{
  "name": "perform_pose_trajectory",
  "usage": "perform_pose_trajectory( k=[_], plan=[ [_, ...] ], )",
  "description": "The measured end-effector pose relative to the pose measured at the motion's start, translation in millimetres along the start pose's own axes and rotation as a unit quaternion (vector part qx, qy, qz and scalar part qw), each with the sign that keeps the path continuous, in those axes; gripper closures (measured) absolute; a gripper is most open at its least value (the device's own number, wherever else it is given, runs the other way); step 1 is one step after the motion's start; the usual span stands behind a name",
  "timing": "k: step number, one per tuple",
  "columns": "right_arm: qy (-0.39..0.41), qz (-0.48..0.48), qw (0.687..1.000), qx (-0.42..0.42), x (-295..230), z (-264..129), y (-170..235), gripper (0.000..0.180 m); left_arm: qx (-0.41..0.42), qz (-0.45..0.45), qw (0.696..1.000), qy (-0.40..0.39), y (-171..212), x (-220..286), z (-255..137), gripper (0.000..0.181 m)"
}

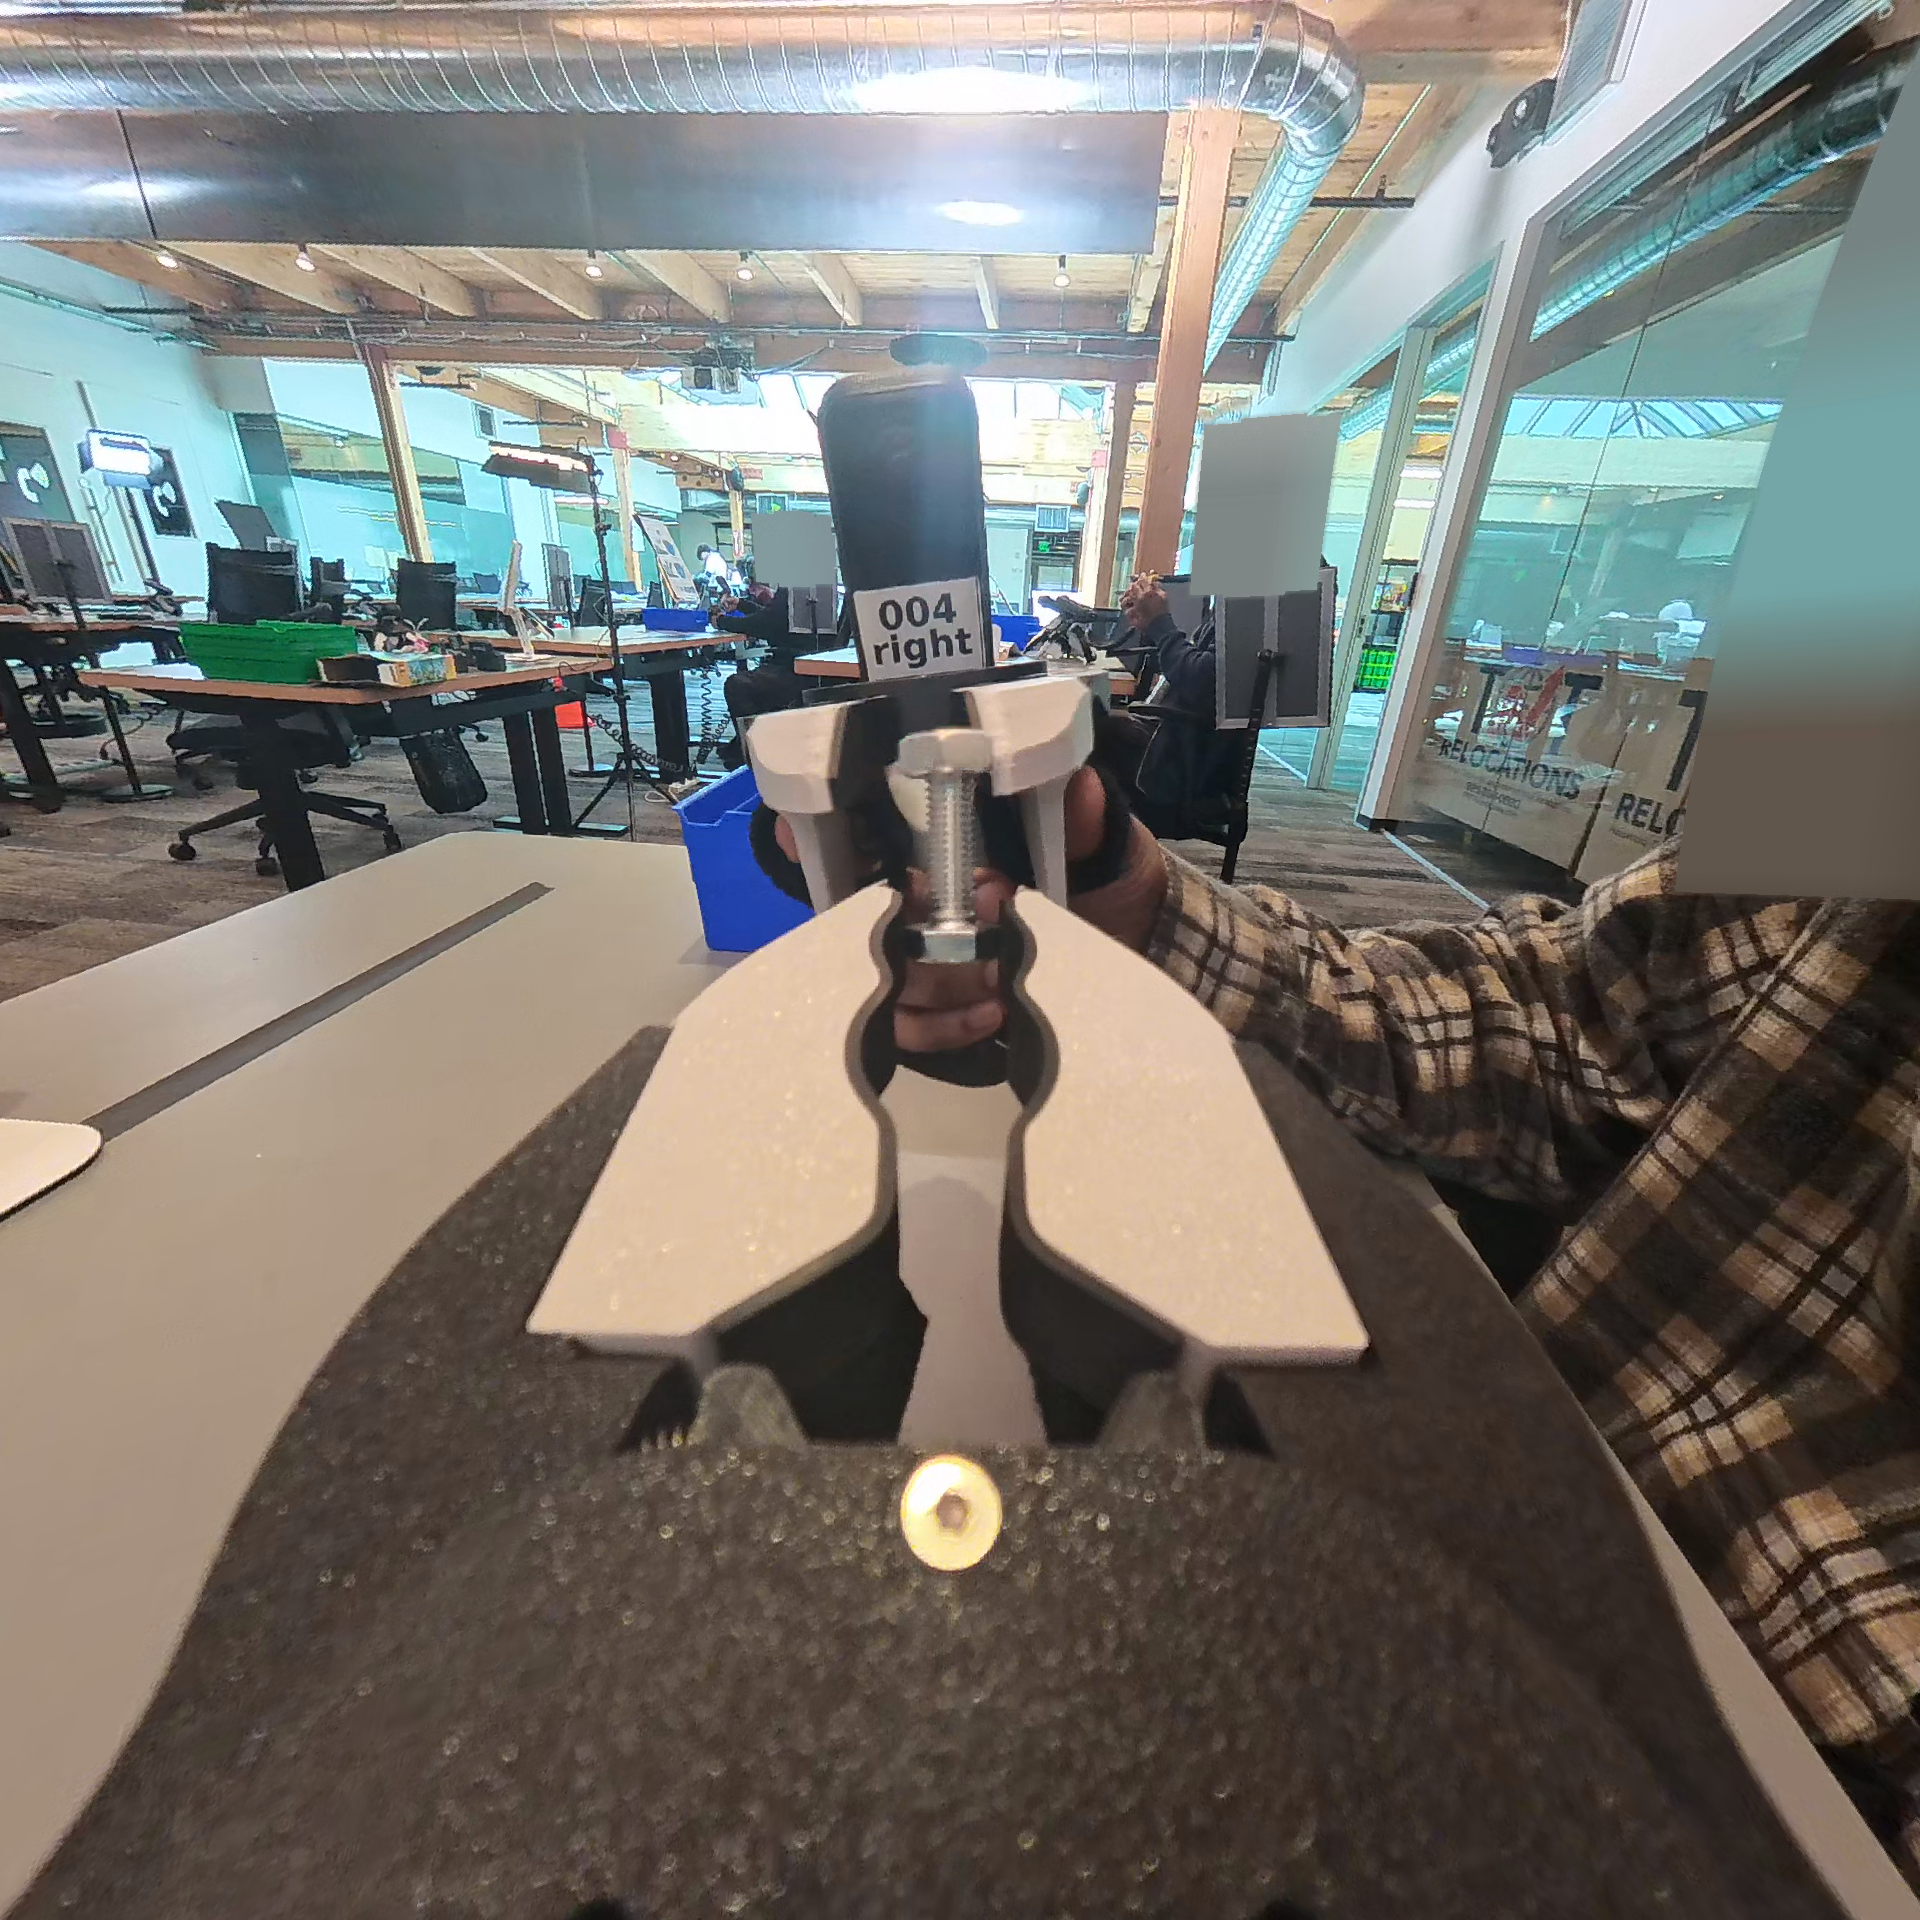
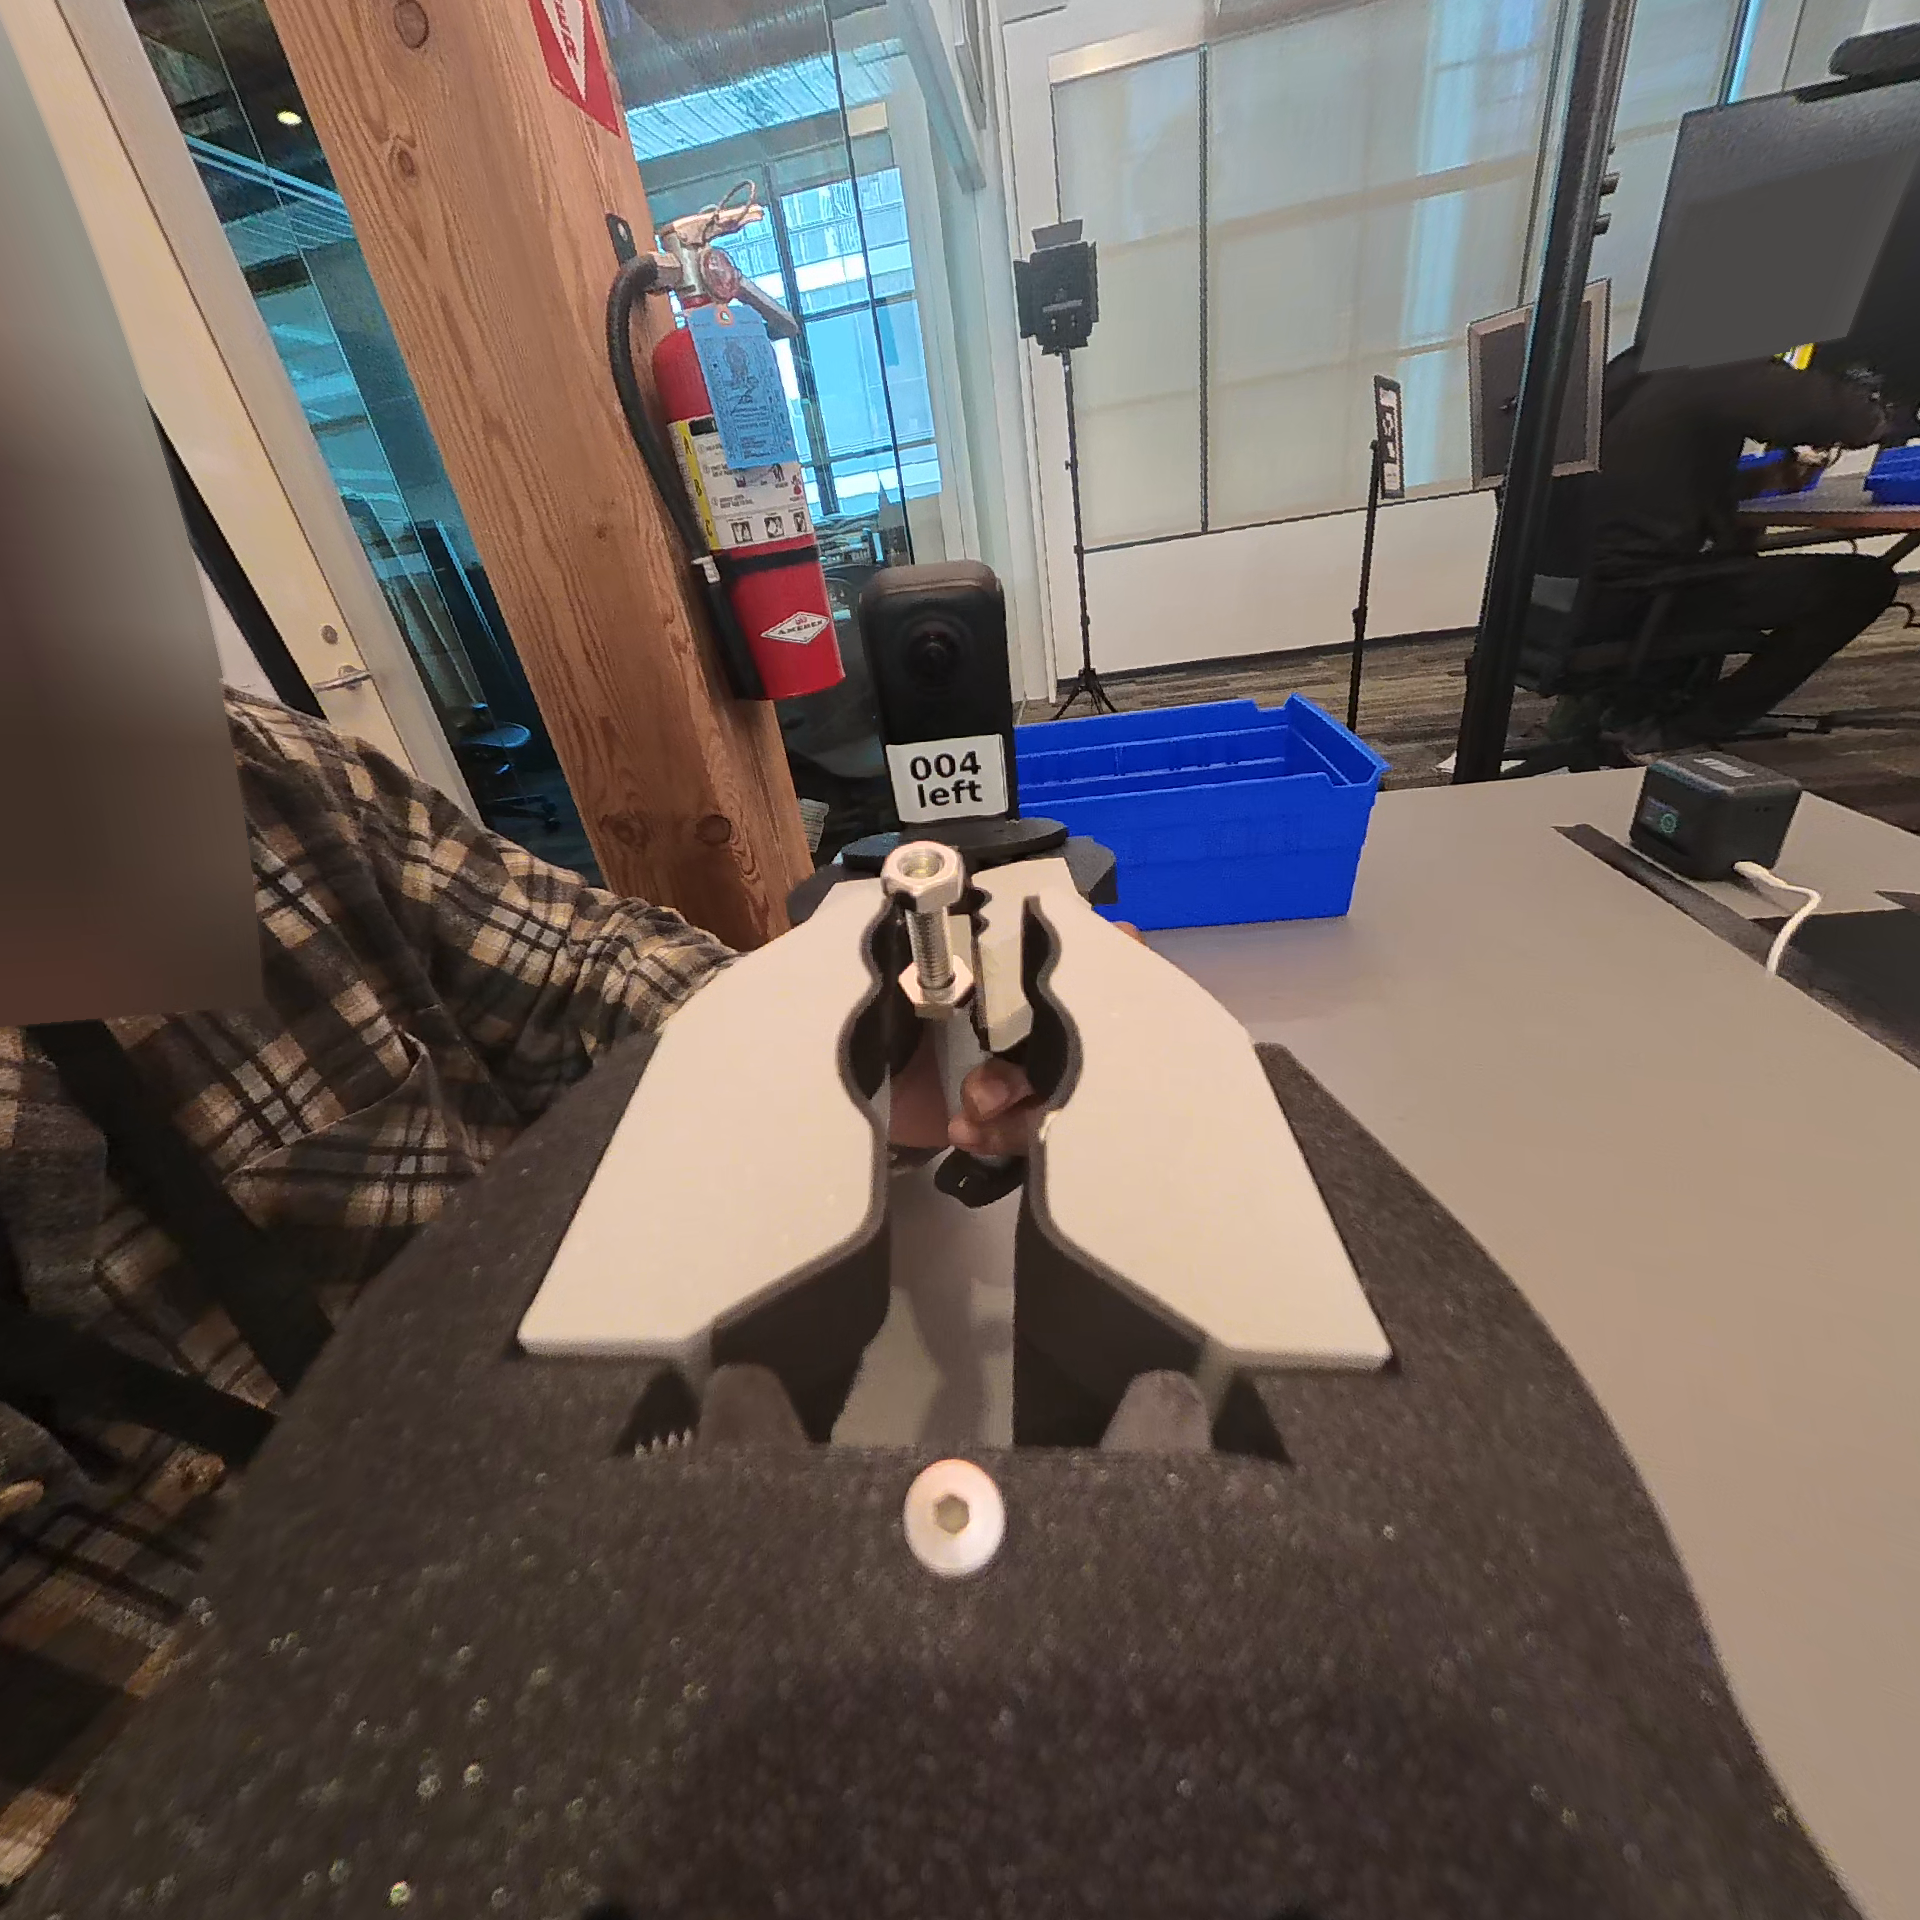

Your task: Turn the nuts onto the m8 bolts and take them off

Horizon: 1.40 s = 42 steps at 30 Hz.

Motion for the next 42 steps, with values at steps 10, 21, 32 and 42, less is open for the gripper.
perform_pose_trajectory(
  k=[10,21,32,42],
  plan=[
    [-0.013,-0.004,1.0,-0.004,-7.1,9.8,-0.1,0.161,-0.005,0.0,1.0,0.0,2.1,0.3,1.9,0.165],
    [0.006,-0.027,1.0,0.014,-8.6,-3.3,-10.6,0.166,-0.014,0.004,1.0,0.001,4.6,0.6,3.1,0.165],
    [0.176,-0.067,0.982,-0.024,-25.6,-82.1,-38.0,0.166,-0.028,0.008,1.0,-0.01,9.7,-2.8,3.8,0.165],
    [0.36,-0.041,0.929,-0.074,-51.5,-216.4,-42.0,0.166,-0.042,0.017,0.999,-0.015,14.7,-0.4,8.4,0.165]
  ],
)
Point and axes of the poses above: each gripper's, where its closed fingertips meet, z out along the fingers, y out of its underside, x = y × z across the jaws, the point moved 2 cm from there along -z, back along the fingers, and after that the axes turned 7 degrees about -x, right-handed, at the moved point
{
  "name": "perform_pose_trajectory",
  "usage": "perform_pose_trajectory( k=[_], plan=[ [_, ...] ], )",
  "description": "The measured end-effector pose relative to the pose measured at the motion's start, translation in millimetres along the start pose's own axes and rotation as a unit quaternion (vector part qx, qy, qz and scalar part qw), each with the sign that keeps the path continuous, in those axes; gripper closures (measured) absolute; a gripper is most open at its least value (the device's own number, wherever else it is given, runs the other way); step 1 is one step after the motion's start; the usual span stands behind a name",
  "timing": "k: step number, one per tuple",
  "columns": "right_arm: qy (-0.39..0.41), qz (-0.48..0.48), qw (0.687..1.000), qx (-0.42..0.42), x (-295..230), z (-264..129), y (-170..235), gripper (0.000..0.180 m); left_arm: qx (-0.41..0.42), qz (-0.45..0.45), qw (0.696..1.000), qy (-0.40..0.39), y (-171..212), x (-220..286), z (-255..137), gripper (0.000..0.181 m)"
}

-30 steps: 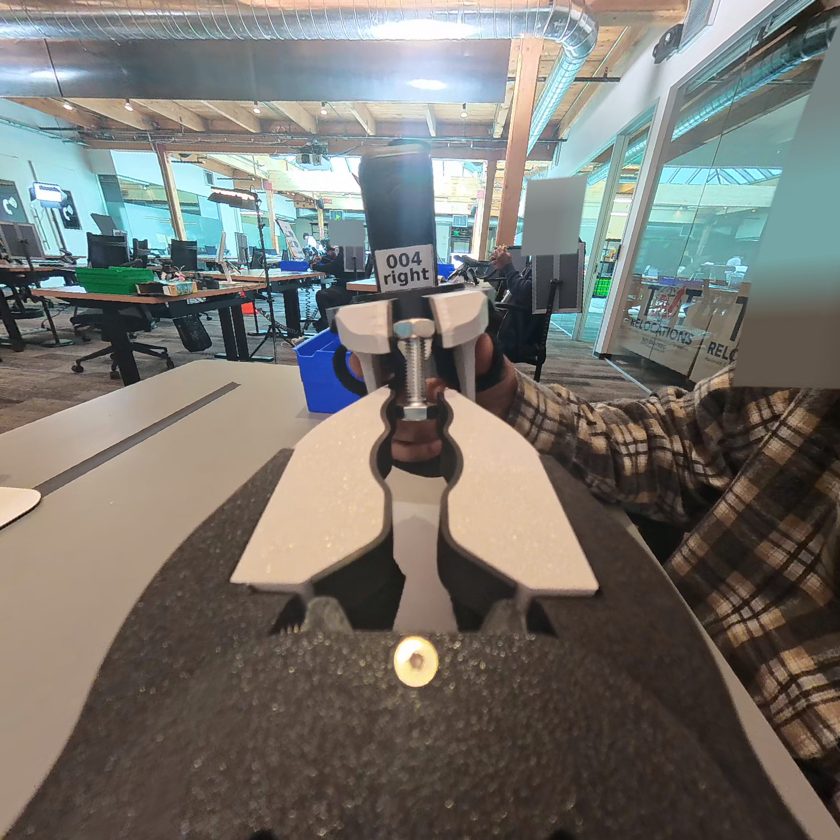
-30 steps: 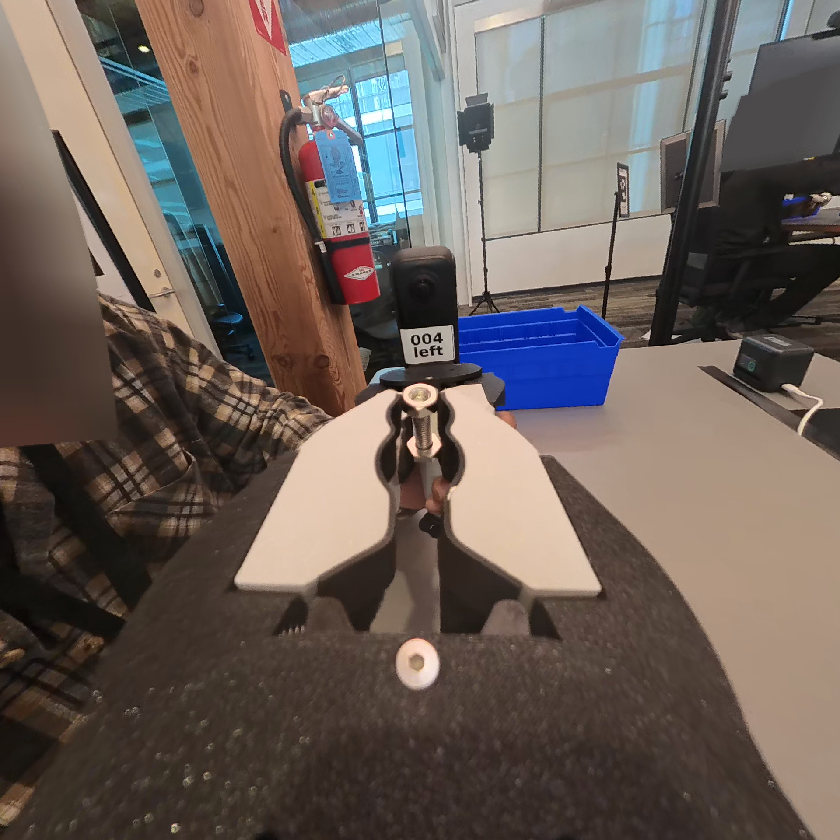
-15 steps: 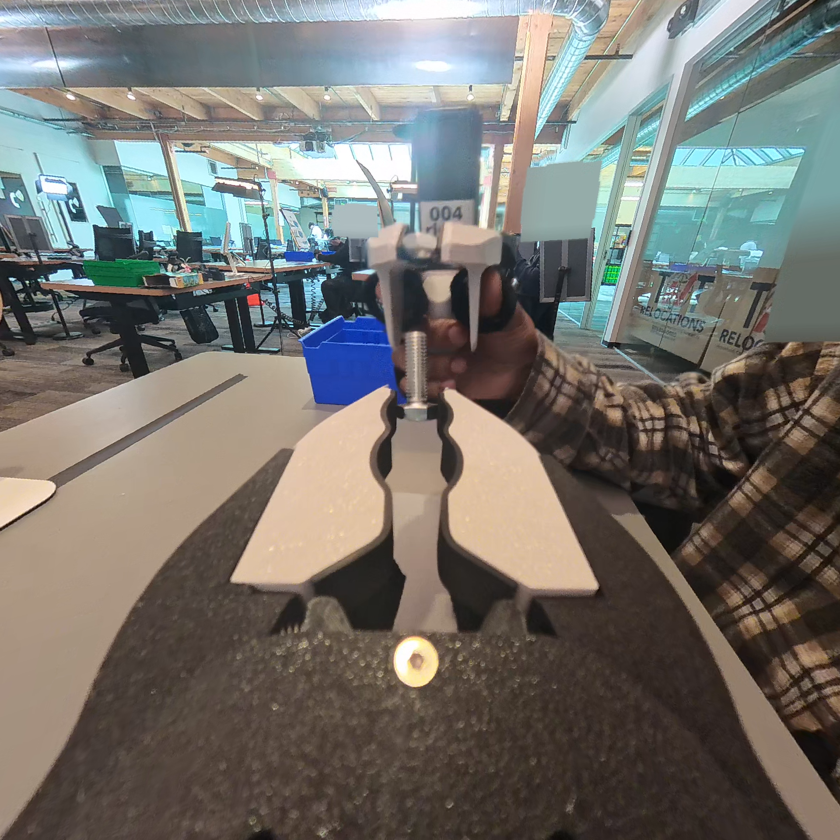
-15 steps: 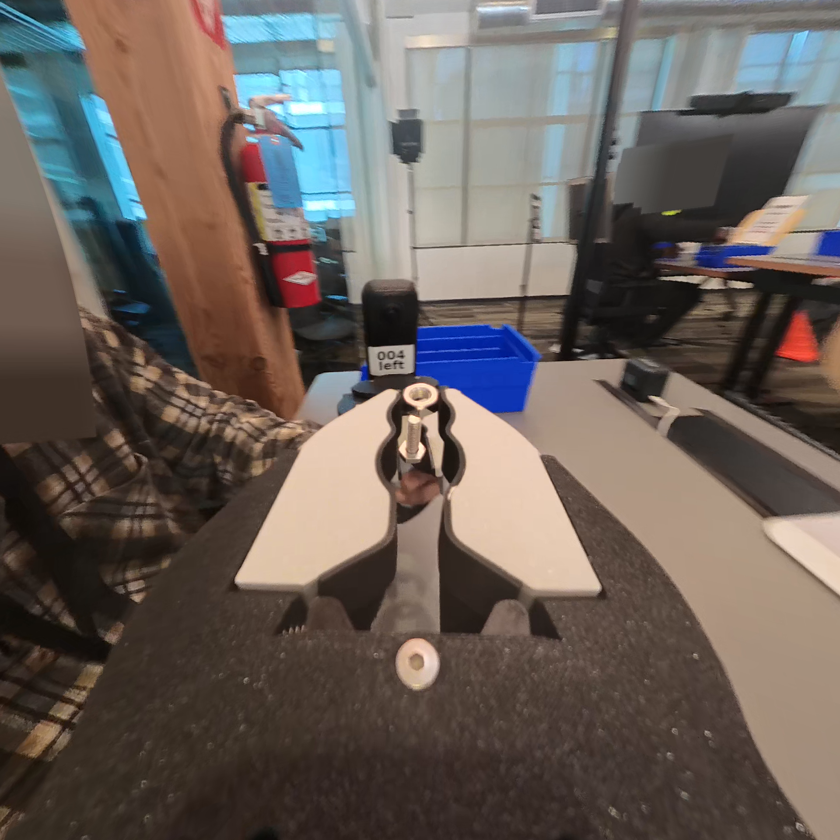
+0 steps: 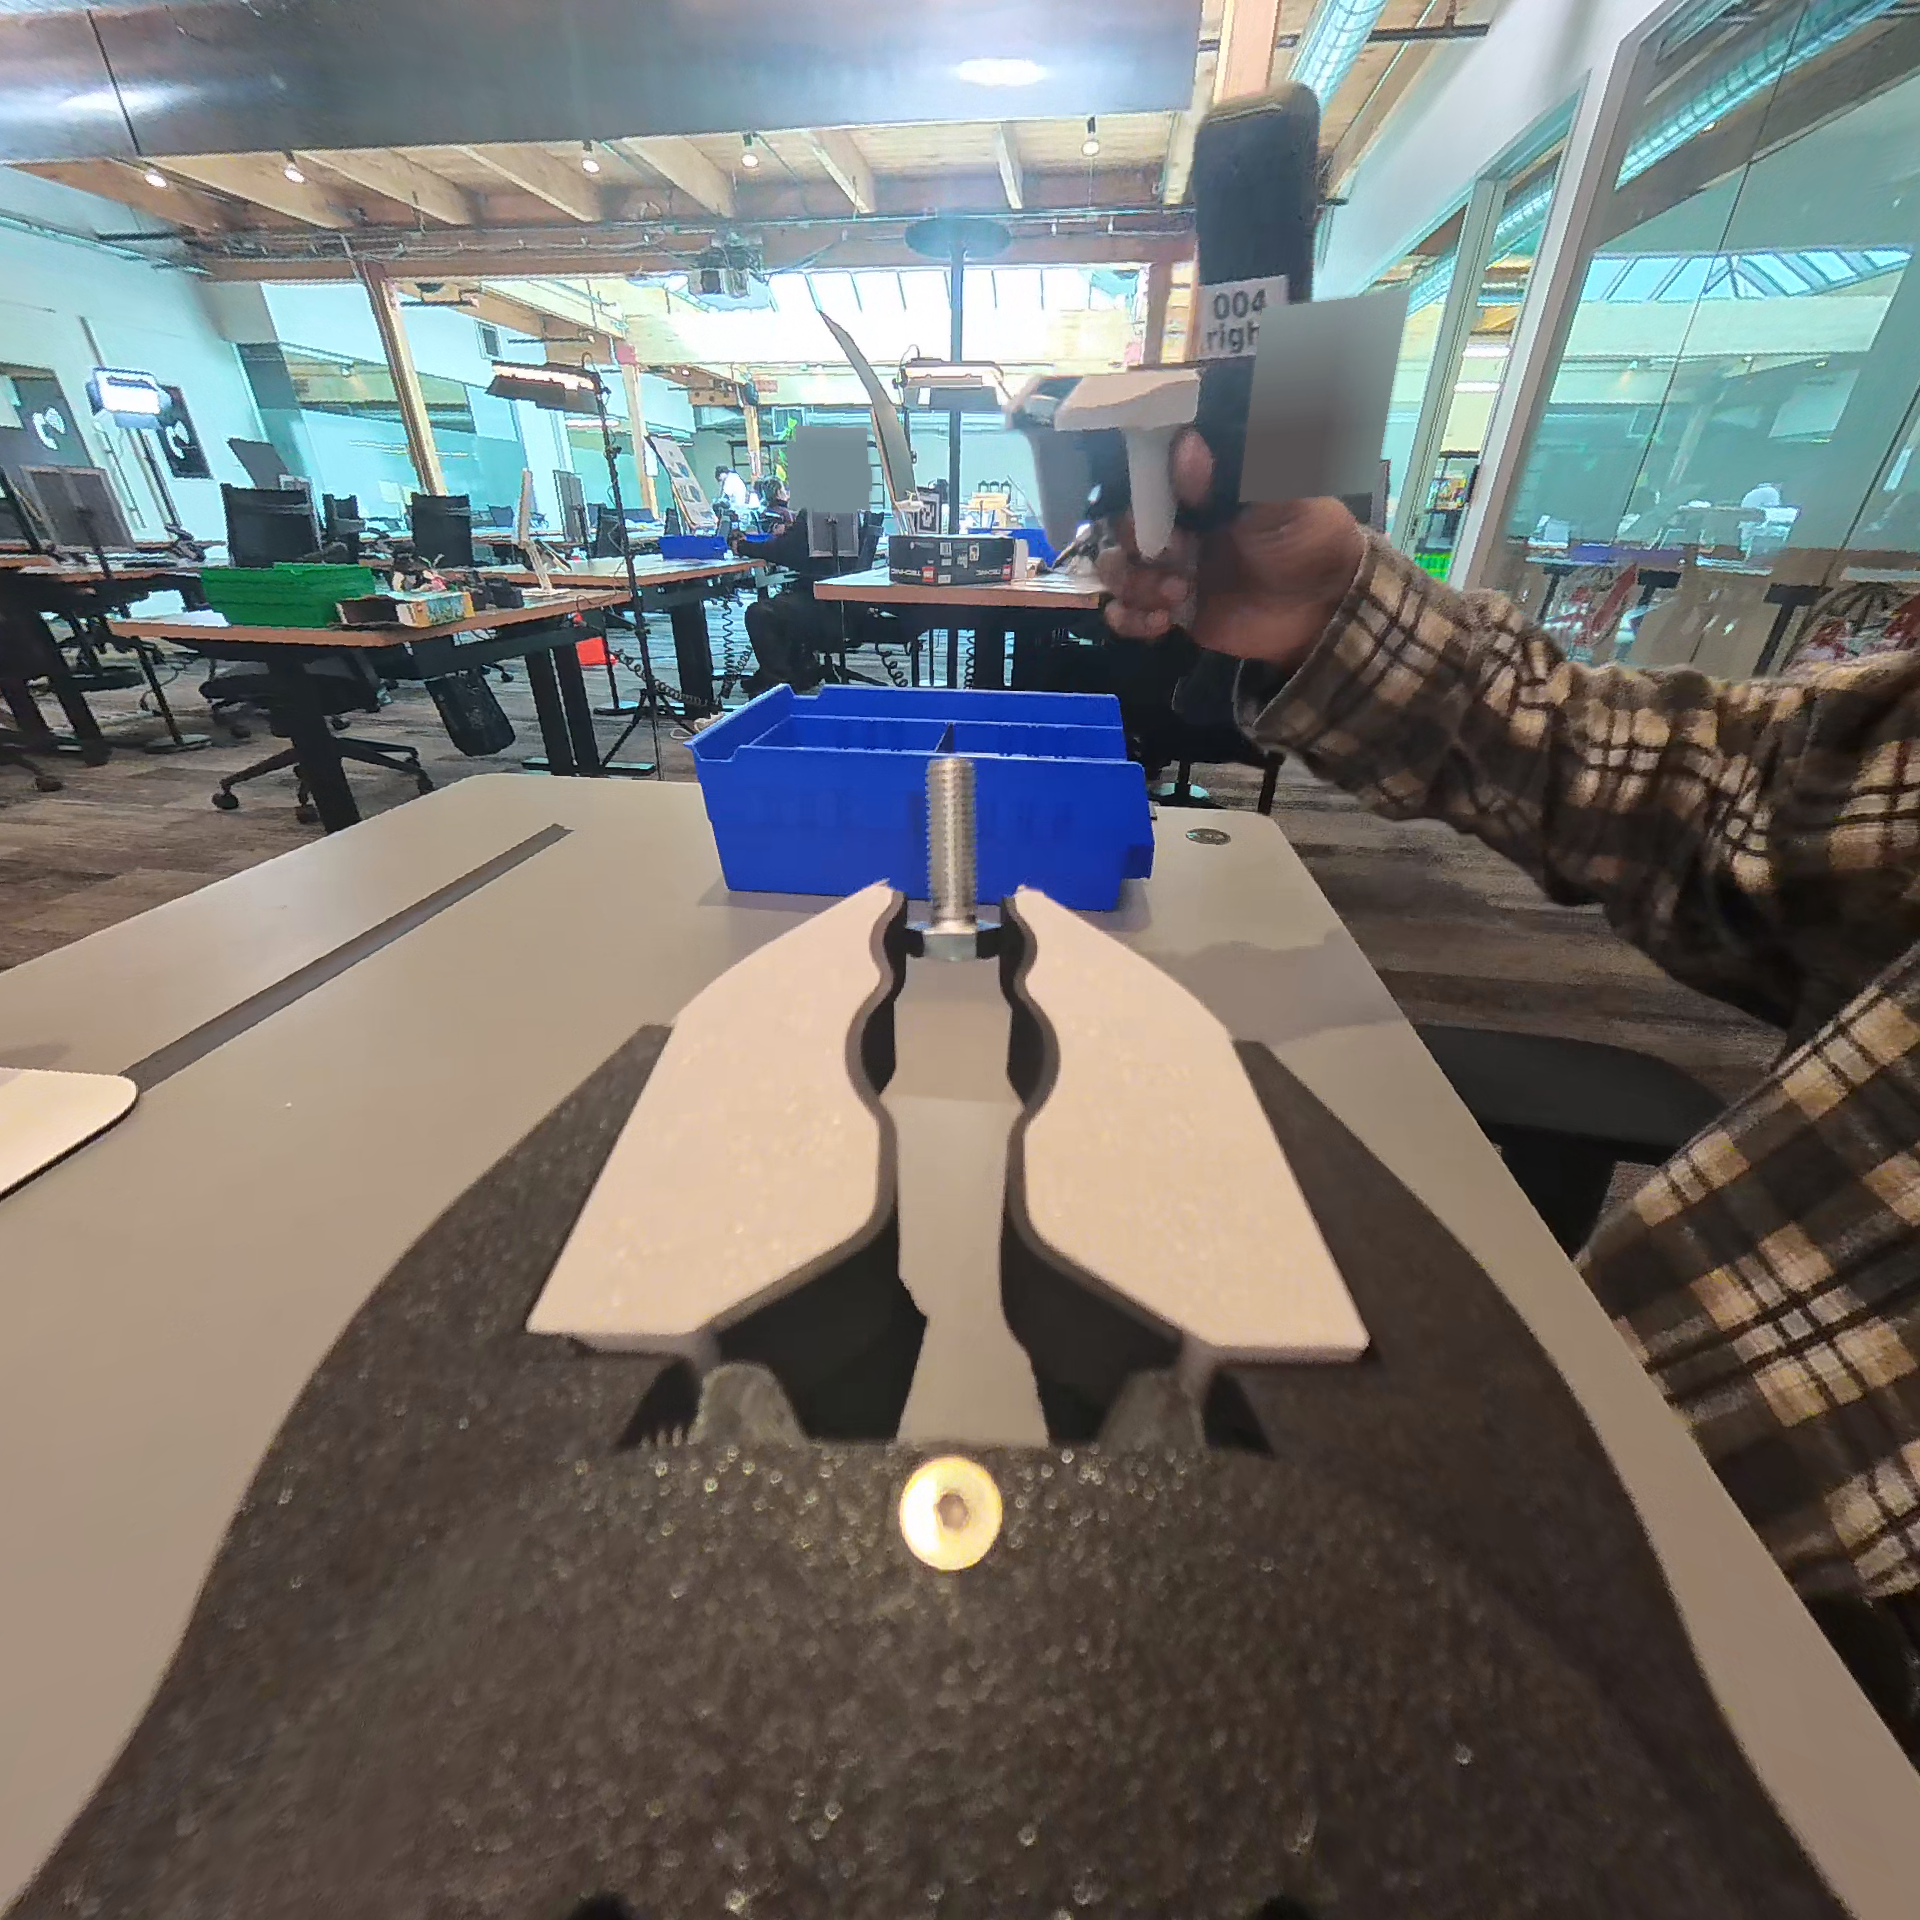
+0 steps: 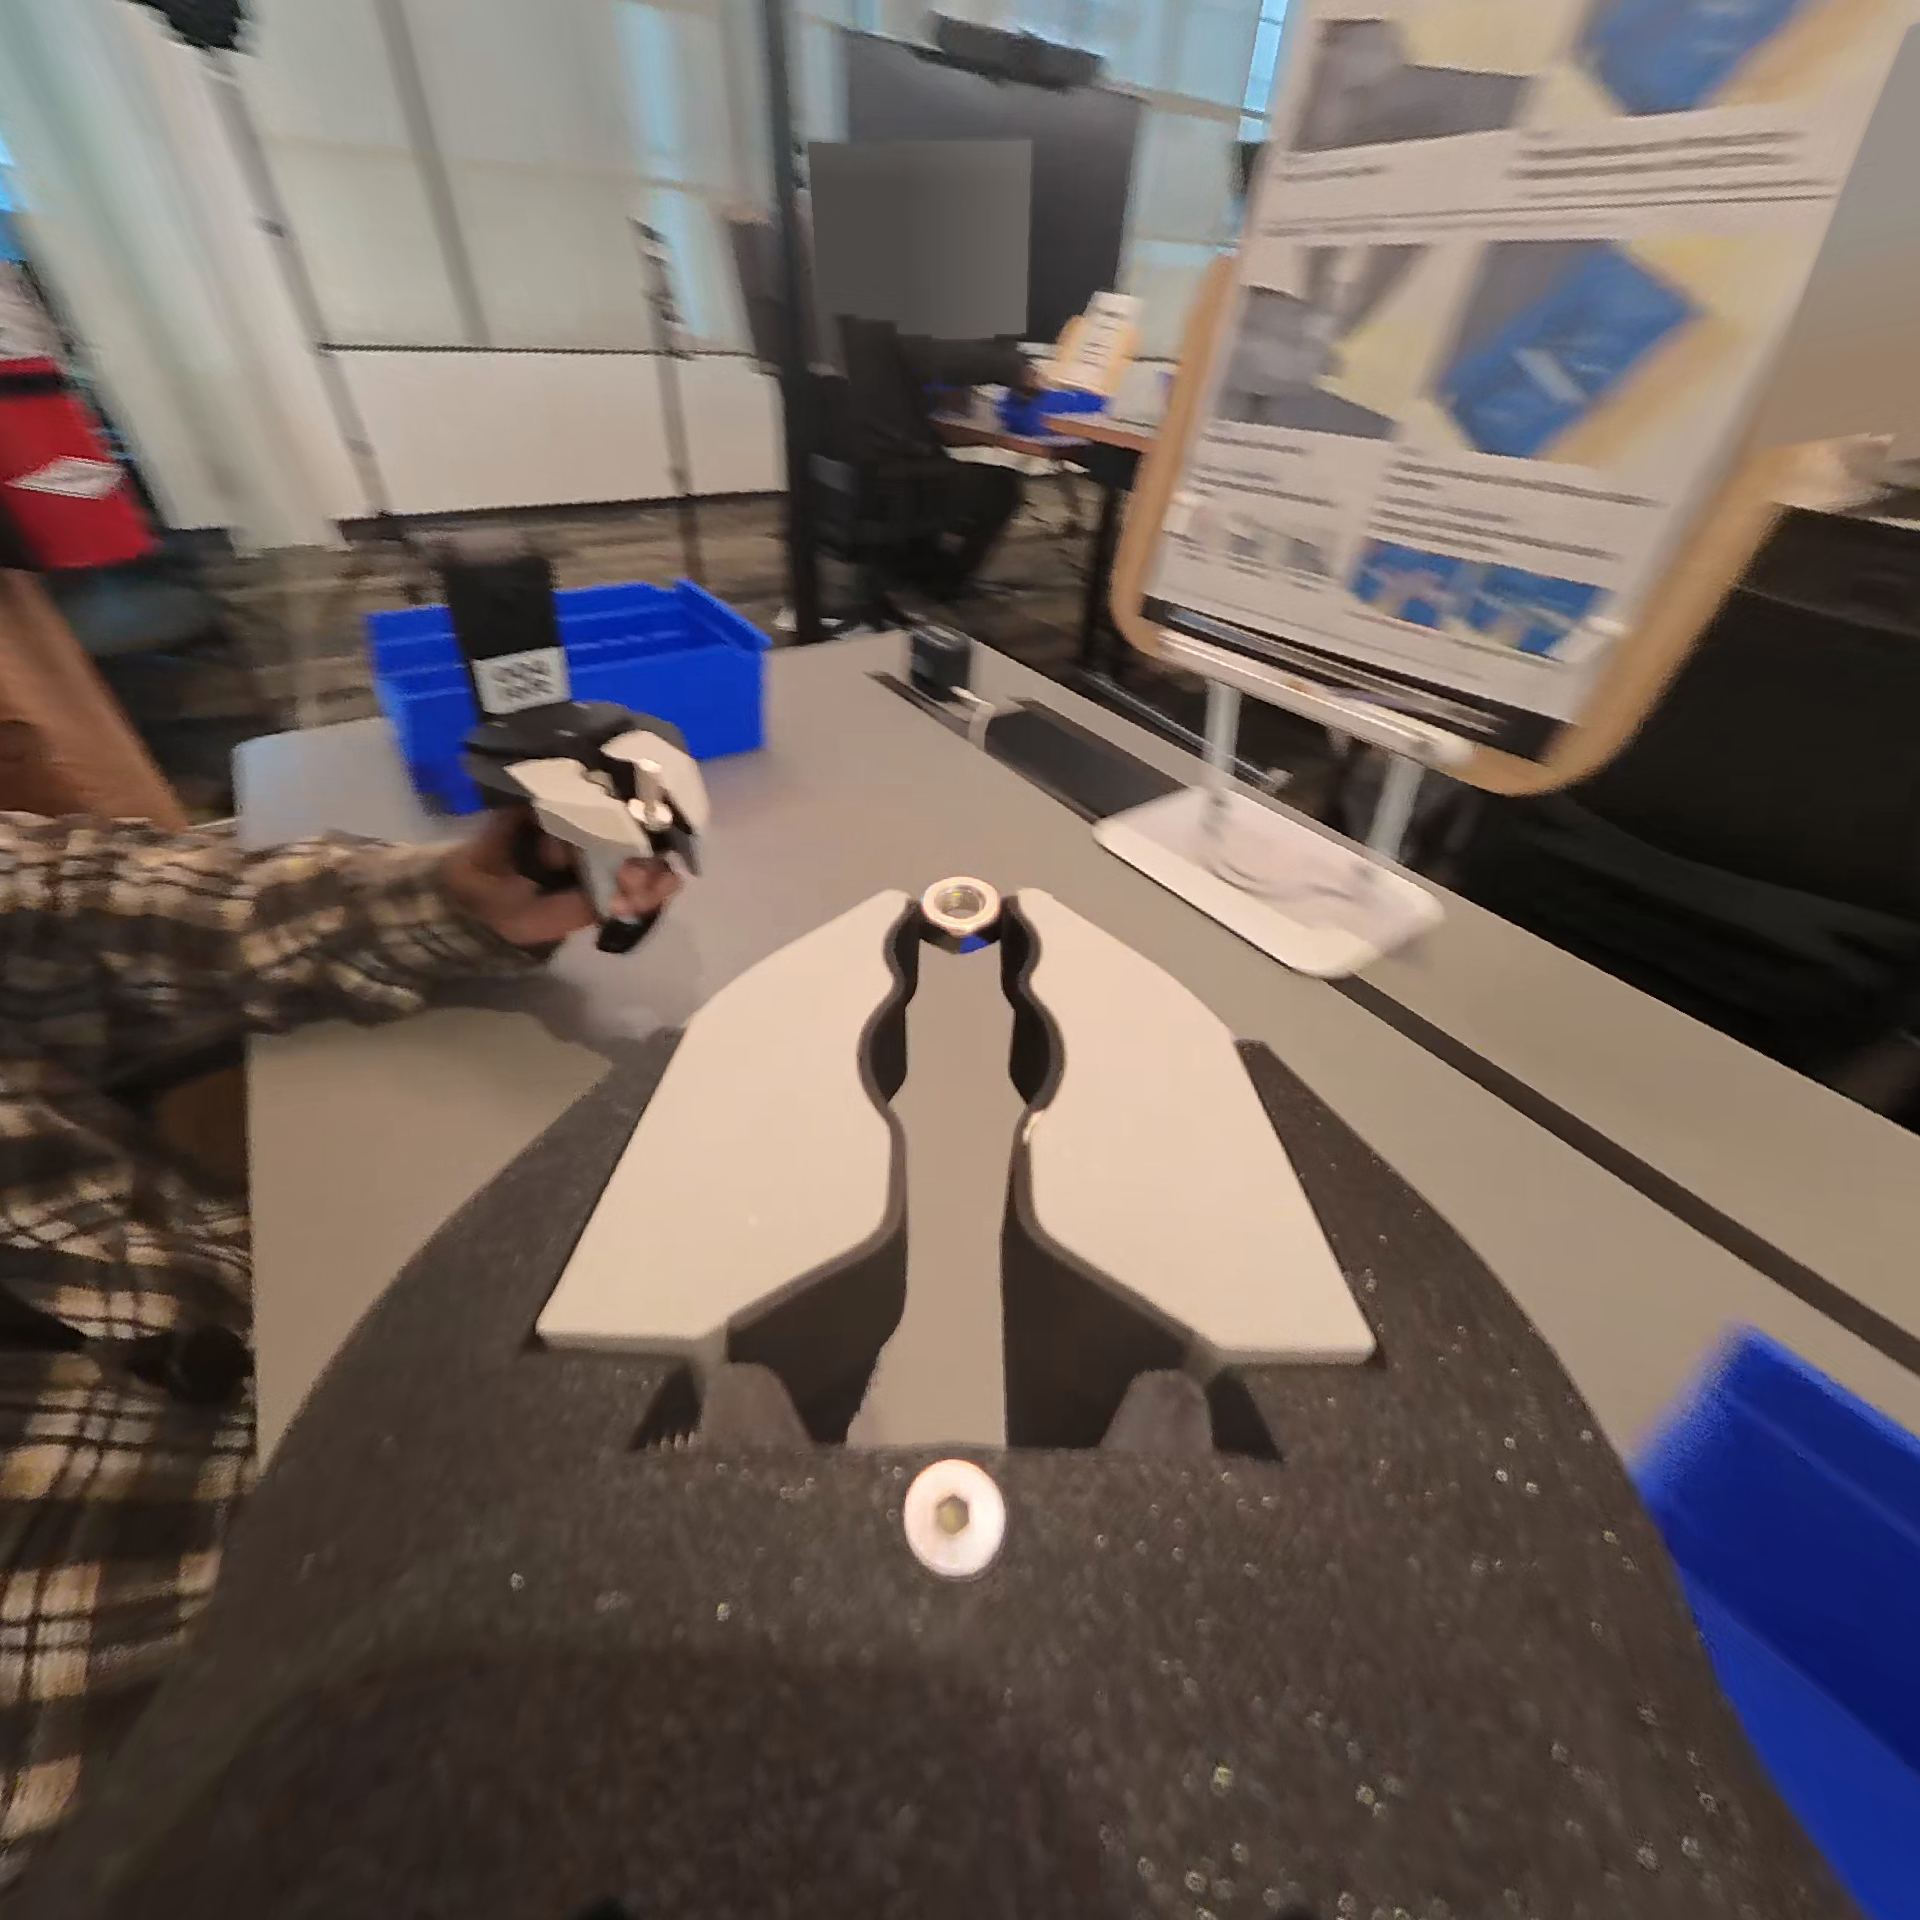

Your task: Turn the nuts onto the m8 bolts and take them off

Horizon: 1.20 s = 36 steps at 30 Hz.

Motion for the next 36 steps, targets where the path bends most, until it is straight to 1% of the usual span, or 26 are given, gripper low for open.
perform_pose_trajectory(
  k=[4,7,10,13,16,18,20,23,25,27,29,31,33,35,36],
  plan=[
    [0.049,0.019,0.998,-0.017,18.7,-34.9,11.2,0.166,-0.004,-0.002,1.0,-0.004,2.8,-2.1,0.2,0.165],
    [0.097,0.039,0.993,-0.051,38.2,-59.1,29.7,0.166,-0.007,0.001,1.0,-0.009,3.8,-3.6,0.0,0.165],
    [0.166,0.067,0.976,-0.128,67.5,-86.4,70.1,0.165,-0.006,0.002,1.0,-0.01,2.6,-3.5,-0.6,0.165],
    [0.203,0.12,0.95,-0.206,88.8,-106.4,123.4,0.165,-0.007,0.003,1.0,-0.008,2.6,-2.7,-0.1,0.165],
    [0.213,0.166,0.922,-0.278,100.9,-117.0,173.9,0.165,-0.01,0.004,1.0,-0.008,3.6,-1.7,1.1,0.165],
    [0.216,0.185,0.905,-0.316,105.4,-122.0,199.8,0.165,-0.012,0.006,1.0,-0.008,4.1,-1.5,1.2,0.165],
    [0.216,0.195,0.893,-0.343,108.0,-126.3,218.4,0.165,-0.013,0.006,1.0,-0.009,4.4,-1.9,0.8,0.165],
    [0.214,0.212,0.883,-0.361,110.2,-131.2,231.5,0.155,-0.012,0.003,1.0,-0.01,5.0,-3.7,0.2,0.165],
    [0.22,0.205,0.884,-0.358,113.0,-134.4,226.5,0.15,-0.012,0.001,1.0,-0.011,5.4,-4.9,-0.3,0.165],
    [0.232,0.194,0.89,-0.342,116.3,-136.4,209.1,0.148,-0.011,-0.001,1.0,-0.011,5.6,-5.7,-0.6,0.165],
    [0.244,0.172,0.908,-0.294,115.2,-130.7,172.3,0.148,-0.008,-0.004,1.0,-0.011,5.3,-5.9,-0.6,0.165],
    [0.243,0.126,0.938,-0.213,102.7,-111.3,121.5,0.149,-0.005,-0.008,1.0,-0.008,4.9,-5.8,-0.2,0.165],
    [0.206,0.075,0.968,-0.126,74.8,-77.9,72.4,0.148,-0.003,-0.011,1.0,-0.005,4.8,-5.1,0.4,0.165],
    [0.126,0.038,0.991,-0.027,33.4,-33.4,32.9,0.15,-0.003,-0.01,1.0,-0.006,4.9,-4.6,0.9,0.165],
    [0.073,0.028,0.997,0.016,10.3,-9.6,19.2,0.15,-0.003,-0.01,1.0,-0.005,4.8,-4.4,0.9,0.165]
  ],
)
Point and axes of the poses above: each gripper's, where its closed fingertips meet, z out along the fingers, y out of its underside, x = y × z across the jaws, the point moved 2 cm from there along -z, back along the fingers, and after that the axes turned 7 degrees about -x, right-handed, at the moved point
